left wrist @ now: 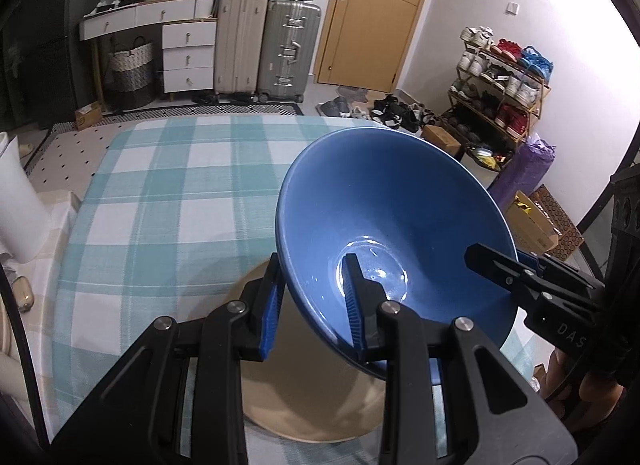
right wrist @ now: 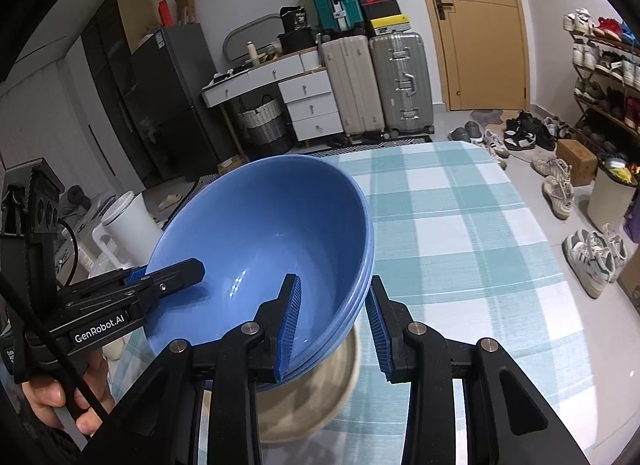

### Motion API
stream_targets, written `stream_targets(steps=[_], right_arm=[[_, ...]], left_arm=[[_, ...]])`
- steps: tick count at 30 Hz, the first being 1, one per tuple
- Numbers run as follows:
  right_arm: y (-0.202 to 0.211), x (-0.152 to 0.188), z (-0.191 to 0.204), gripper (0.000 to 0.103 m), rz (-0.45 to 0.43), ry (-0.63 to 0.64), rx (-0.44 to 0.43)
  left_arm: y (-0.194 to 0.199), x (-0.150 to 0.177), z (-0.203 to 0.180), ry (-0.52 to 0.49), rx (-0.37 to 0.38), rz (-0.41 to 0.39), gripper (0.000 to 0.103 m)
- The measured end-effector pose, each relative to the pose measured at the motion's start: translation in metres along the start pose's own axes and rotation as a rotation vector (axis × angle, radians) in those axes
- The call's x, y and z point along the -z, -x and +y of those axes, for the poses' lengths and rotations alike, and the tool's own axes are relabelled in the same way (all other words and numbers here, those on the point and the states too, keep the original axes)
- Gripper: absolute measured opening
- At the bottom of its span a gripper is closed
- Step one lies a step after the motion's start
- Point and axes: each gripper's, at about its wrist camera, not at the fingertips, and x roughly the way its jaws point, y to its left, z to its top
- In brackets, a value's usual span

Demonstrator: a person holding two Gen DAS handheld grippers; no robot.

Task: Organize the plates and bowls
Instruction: 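Carry the stacked blue bowls with both tools over the cream plate stack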

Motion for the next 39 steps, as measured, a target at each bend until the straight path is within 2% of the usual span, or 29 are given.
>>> stream_targets(steps=[5, 13, 28, 39], right_arm=[[-0.016, 0.004, 0.009, 0.034, 0.024, 0.020, -0.012], [-0.036, 0.008, 0.018, 0.034, 0.051, 0.039, -0.013], [-0.060, 0.014, 0.018, 0.034, 0.083, 0.077, 0.010], [-0.065, 0.016, 0.018, 0.034, 0.075, 0.081, 0.002]], left_arm=[[-0.002, 0.007, 0.015, 0.015, -0.029, 0.006, 0.025], [-0.027, 0.014, 0.030, 0.027, -0.065, 0.031, 0.025], [-0.063, 0.026, 0.049, 0.040, -0.082, 0.084, 0.025], [-0.071, 0.025, 0.052, 0.029, -0.093, 0.076, 0.025]])
